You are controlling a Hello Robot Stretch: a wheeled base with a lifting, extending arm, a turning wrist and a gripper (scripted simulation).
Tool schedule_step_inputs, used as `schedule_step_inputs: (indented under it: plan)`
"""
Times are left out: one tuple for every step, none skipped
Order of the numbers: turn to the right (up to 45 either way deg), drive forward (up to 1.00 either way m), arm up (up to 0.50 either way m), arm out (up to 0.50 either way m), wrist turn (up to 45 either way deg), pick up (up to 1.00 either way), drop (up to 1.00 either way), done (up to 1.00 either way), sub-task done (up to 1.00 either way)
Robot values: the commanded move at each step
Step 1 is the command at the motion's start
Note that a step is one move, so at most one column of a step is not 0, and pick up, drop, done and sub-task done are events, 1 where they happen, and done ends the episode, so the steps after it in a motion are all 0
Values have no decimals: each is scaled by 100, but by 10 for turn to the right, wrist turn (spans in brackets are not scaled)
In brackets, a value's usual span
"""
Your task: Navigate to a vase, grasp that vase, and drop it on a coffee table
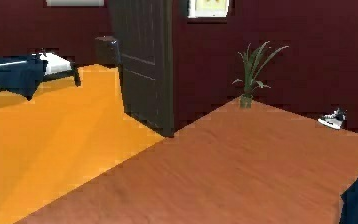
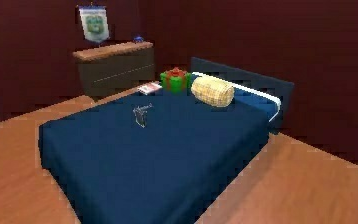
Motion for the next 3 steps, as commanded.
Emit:
schedule_step_inputs:
  plan:
    - [30, 0, 0, 0, 0, 0, 0, 0, 0]
    - [0, 40, 0, 0, 0, 0, 0, 0, 0]
    - [390, 0, 0, 0, 0, 0, 0, 0, 0]
